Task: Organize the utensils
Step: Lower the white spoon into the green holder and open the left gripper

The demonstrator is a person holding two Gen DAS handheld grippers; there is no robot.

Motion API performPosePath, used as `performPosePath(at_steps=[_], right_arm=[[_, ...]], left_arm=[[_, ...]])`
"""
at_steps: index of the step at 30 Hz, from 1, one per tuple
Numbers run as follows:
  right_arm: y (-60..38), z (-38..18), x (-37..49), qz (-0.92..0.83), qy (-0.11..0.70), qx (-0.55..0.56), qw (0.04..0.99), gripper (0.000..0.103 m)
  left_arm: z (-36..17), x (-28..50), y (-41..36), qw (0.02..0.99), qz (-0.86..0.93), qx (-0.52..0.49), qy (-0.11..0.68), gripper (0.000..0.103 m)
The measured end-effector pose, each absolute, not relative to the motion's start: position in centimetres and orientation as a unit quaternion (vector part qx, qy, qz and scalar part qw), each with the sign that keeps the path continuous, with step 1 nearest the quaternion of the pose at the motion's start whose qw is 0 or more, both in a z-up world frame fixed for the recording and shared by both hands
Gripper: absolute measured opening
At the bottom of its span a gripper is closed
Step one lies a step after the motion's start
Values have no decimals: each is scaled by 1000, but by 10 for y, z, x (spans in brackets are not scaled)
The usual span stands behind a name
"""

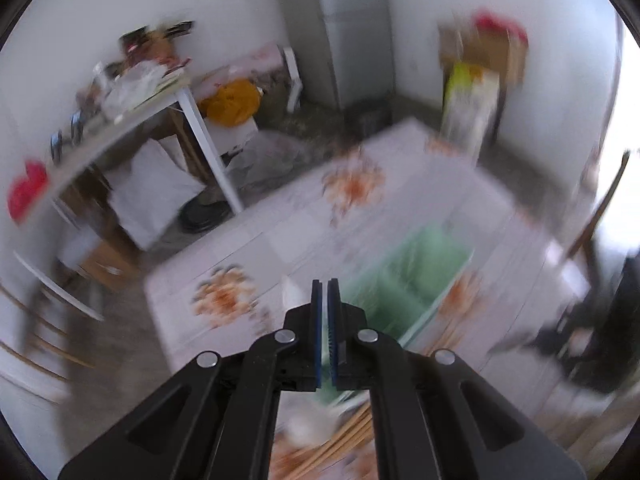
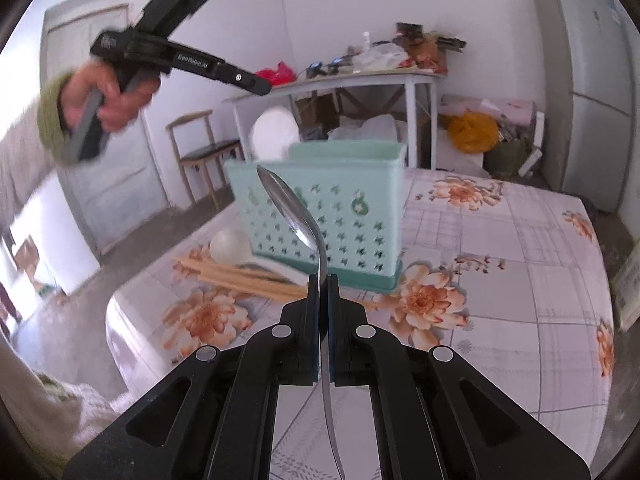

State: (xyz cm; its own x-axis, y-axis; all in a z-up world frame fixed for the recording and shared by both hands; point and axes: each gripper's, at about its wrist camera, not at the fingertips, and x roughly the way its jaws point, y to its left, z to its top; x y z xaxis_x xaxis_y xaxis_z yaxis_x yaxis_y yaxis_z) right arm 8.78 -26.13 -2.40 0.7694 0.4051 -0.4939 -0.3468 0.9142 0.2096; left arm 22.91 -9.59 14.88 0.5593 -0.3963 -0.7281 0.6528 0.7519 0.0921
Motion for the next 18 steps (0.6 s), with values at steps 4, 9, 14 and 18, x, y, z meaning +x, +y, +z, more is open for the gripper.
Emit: performPosePath(at_steps=[4, 9, 14, 18], right_arm=[[-279, -10, 92, 206, 251, 105, 940, 2], [-297, 20, 111, 233, 195, 177, 936, 2], [-305, 47, 145, 266, 142, 234, 924, 2], [-301, 55, 177, 289, 119, 258, 914, 2]], left_arm=[[160, 230, -63, 894, -304, 41, 327, 19], [149, 203, -24, 917, -265, -36, 296, 37], [112, 160, 10, 921, -240, -99, 290, 45], [86, 135, 30, 921, -224, -127, 294, 48]])
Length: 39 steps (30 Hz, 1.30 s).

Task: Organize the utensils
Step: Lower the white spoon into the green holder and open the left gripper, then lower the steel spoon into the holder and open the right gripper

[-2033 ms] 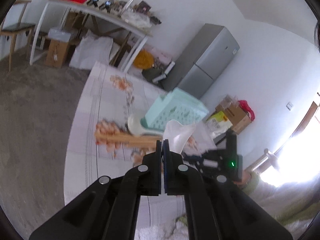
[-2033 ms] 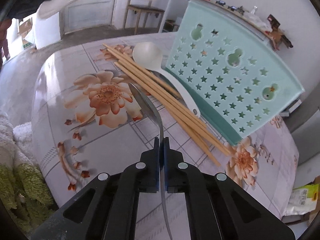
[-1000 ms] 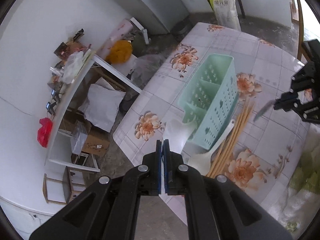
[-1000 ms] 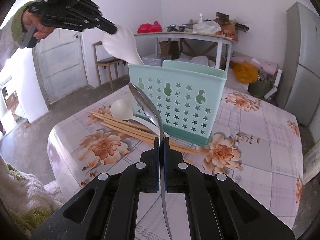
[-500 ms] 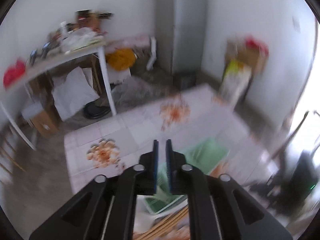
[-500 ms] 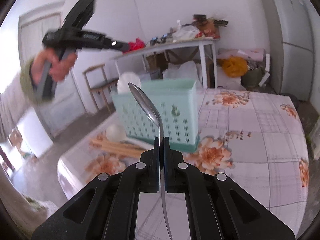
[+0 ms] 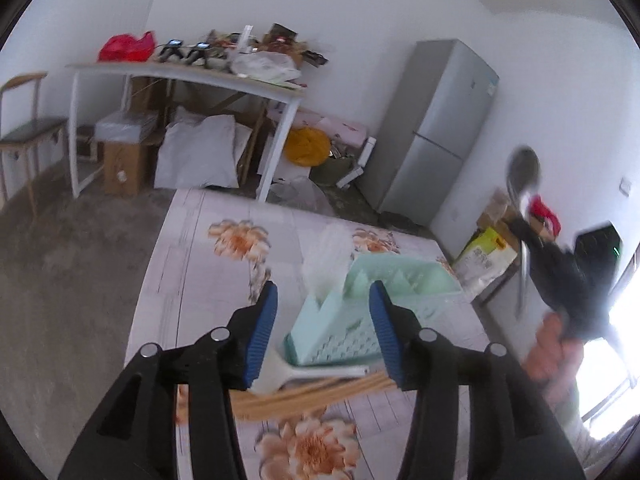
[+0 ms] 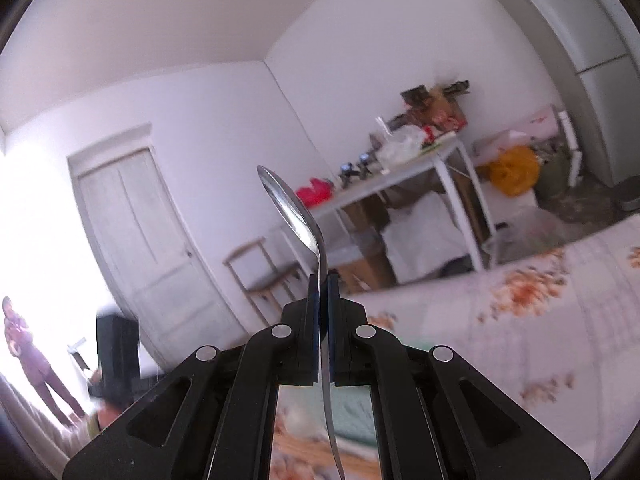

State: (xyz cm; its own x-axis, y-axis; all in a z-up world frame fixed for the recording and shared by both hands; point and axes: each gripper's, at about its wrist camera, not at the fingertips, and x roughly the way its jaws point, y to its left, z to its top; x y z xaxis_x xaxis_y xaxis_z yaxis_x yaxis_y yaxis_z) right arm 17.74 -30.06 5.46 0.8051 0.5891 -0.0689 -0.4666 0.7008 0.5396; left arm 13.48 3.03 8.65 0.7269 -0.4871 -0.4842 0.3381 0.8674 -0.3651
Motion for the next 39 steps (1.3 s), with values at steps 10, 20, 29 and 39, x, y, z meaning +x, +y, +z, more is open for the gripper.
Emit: performPosePath(at_steps=[10, 20, 29, 39], right_arm=[[-286, 31, 241, 266, 125, 265, 918, 2], [-287, 1, 248, 245, 157, 260, 920, 2], [-296, 0, 230, 229, 158, 238, 931, 2], [-303, 1, 210, 207, 148, 212, 943, 11]], left_arm=[[31, 108, 28, 908, -220, -125, 334, 48], [14, 110, 23, 907, -223, -112, 339, 48], [4, 120, 23, 902, -217, -121, 353, 48], [-4, 127, 22, 902, -211, -122, 358, 48]])
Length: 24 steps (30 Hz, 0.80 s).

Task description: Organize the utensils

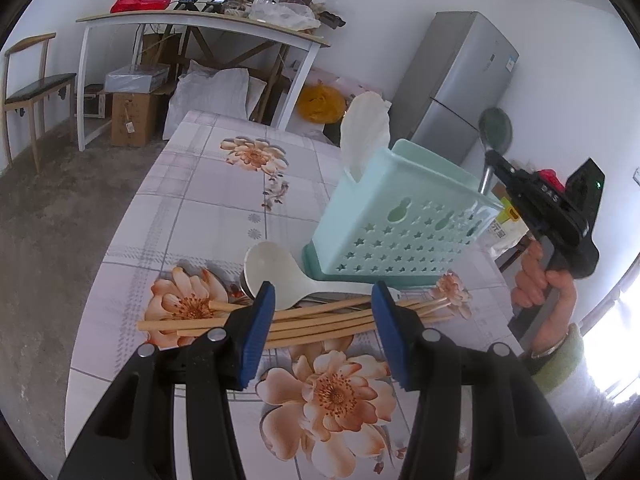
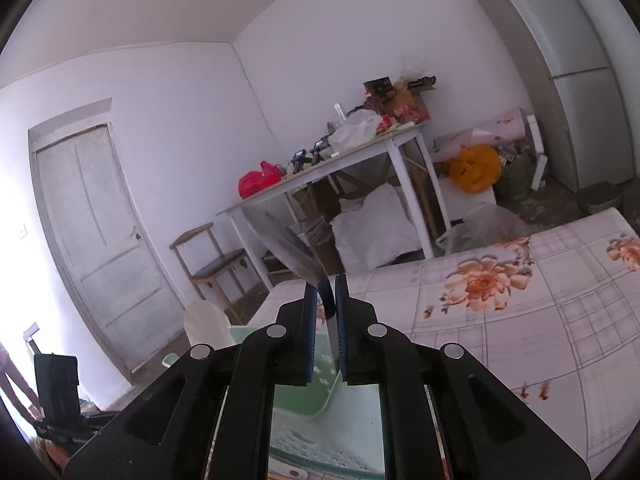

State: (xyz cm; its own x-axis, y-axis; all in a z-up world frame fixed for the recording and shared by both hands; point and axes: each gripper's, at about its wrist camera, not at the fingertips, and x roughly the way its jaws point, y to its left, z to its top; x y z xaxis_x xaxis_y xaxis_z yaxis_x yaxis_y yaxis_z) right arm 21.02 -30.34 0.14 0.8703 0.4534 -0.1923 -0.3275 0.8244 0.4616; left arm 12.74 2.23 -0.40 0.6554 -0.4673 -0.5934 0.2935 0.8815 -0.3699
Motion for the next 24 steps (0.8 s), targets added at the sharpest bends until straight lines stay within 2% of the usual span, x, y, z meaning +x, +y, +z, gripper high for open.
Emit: performPosePath(at_steps=[3, 10, 13, 15, 19, 24], right_arm=[[-305, 0, 205, 203, 149, 211, 945, 16], [-311, 5, 193, 199, 136, 217, 946, 18], [-315, 8, 186, 200, 131, 226, 944, 23], [-315, 12, 178, 202, 130, 225, 944, 27], [-308, 15, 157, 209, 144, 204, 945, 46], [-291, -4, 134, 202, 207, 174, 941, 61]], left_arm=[[-6, 128, 25, 901, -207, -126, 360, 48], [-10, 125, 26, 899, -204, -127, 365, 48], [-10, 124, 27, 899, -204, -128, 365, 49], [-12, 123, 27, 899, -203, -128, 367, 49], [-17, 123, 29, 896, -198, -128, 375, 49], [-22, 124, 34, 896, -185, -126, 384, 50]])
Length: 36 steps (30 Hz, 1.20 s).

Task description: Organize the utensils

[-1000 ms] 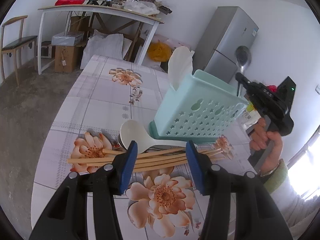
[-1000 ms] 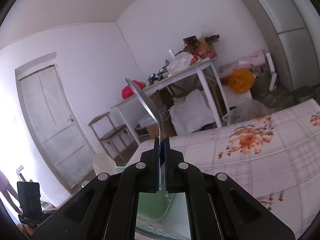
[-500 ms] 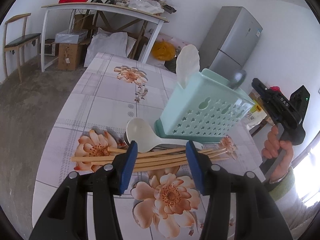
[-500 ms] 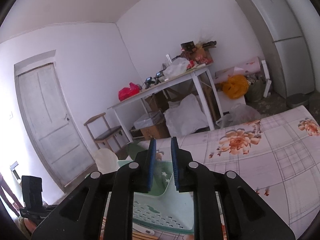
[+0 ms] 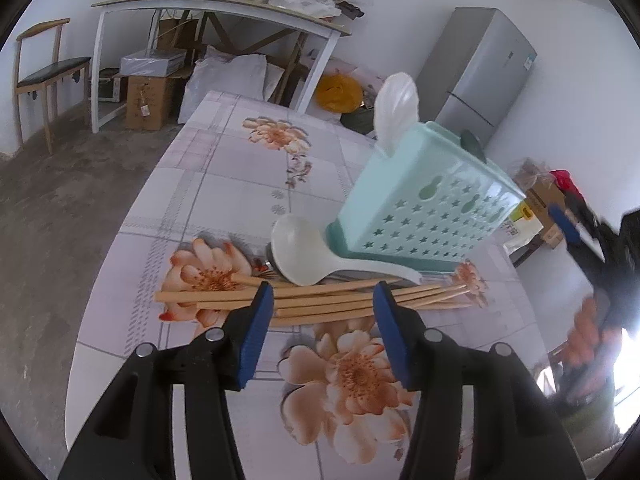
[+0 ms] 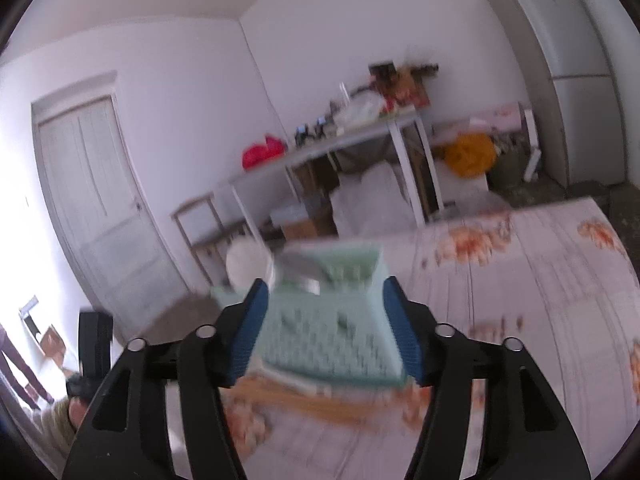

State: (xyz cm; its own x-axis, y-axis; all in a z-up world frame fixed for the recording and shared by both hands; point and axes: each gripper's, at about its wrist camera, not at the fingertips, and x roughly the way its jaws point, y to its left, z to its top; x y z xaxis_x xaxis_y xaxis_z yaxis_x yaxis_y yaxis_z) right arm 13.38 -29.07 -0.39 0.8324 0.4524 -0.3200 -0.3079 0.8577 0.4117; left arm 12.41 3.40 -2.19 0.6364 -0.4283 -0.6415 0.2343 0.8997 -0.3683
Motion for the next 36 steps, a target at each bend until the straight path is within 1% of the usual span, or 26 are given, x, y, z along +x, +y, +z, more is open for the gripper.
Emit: performPosePath(at_steps=[2, 6, 15, 20, 26, 30, 36], right_arm=[[-283, -17, 129, 193, 240, 168, 937, 64], [-262, -47, 120, 185, 307, 159, 920, 64], [-205, -90, 102, 214, 387, 141, 886, 64], [-194, -101, 98, 219, 403, 137, 878, 64], [-205, -98, 104, 217, 405, 156, 874, 64], [-217, -94, 107, 211, 401, 173, 874, 64], [-236, -87, 106, 191, 394, 184, 880, 64]], left_arm=[[-25, 125, 36, 894, -179, -127, 390, 51], [-28, 129, 38, 893, -170, -124, 397, 51], [-28, 147, 36, 893, -153, -127, 403, 51], [-31, 156, 38, 893, -138, -127, 410, 51], [-28, 158, 36, 891, -138, -133, 411, 51], [-19, 156, 18, 889, -179, -124, 402, 58], [-13, 157, -12, 886, -212, -108, 398, 59]])
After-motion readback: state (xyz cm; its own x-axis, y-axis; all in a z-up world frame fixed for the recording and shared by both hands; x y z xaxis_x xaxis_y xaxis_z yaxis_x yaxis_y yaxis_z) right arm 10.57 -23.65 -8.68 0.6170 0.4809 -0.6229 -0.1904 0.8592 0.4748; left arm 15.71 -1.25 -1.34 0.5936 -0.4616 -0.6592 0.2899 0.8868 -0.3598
